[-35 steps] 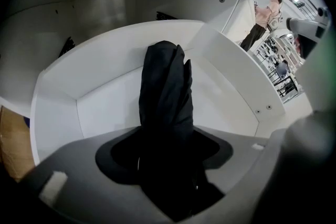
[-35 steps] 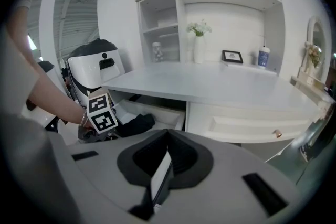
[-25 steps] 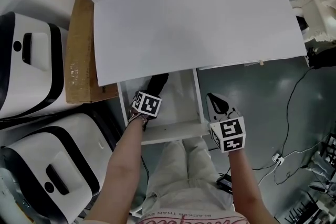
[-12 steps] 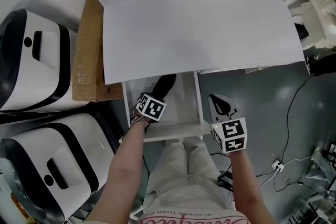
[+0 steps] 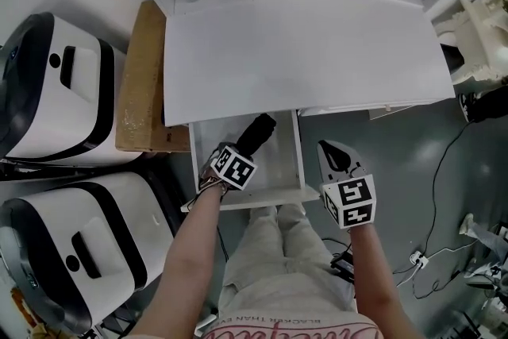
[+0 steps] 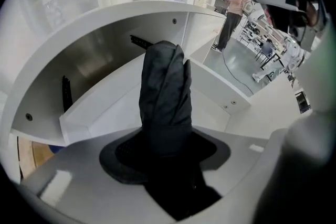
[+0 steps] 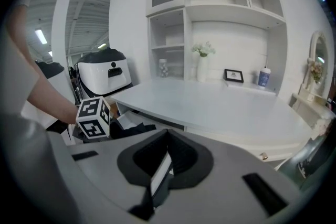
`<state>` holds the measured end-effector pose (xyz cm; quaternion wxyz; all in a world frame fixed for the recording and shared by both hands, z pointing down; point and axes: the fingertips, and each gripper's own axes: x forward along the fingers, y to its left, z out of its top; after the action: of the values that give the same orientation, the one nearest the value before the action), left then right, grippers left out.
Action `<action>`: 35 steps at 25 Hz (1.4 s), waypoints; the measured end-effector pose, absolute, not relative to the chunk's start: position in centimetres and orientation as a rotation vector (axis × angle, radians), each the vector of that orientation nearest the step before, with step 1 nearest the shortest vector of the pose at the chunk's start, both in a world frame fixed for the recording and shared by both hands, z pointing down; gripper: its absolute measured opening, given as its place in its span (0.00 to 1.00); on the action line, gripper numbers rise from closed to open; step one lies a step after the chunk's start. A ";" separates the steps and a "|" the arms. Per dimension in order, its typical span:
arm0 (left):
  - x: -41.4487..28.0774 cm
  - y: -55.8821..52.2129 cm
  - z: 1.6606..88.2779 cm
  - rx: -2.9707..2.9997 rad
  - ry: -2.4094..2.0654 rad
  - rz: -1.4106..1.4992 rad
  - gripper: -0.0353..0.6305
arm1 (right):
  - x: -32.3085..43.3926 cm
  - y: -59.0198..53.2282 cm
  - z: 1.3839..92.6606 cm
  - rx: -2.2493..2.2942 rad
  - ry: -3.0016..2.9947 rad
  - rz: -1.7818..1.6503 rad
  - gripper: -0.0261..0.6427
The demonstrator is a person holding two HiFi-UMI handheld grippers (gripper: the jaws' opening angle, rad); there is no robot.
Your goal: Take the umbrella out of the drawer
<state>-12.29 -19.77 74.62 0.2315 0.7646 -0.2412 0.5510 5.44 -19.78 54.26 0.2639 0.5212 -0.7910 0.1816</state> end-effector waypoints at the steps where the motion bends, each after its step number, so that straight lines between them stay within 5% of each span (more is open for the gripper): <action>1: -12.2 -19.6 74.3 2.111 -0.653 1.525 0.41 | 5.5 -19.9 54.0 1.408 -2.144 0.484 0.05; 35: -10.4 -18.5 60.5 2.316 -0.626 1.337 0.41 | 7.3 -23.3 41.9 1.471 -2.283 0.194 0.05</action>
<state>-10.35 -18.50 60.55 0.1964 0.8269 -0.2236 0.4772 7.30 -23.34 41.94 0.2077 0.5285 -0.8202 0.0696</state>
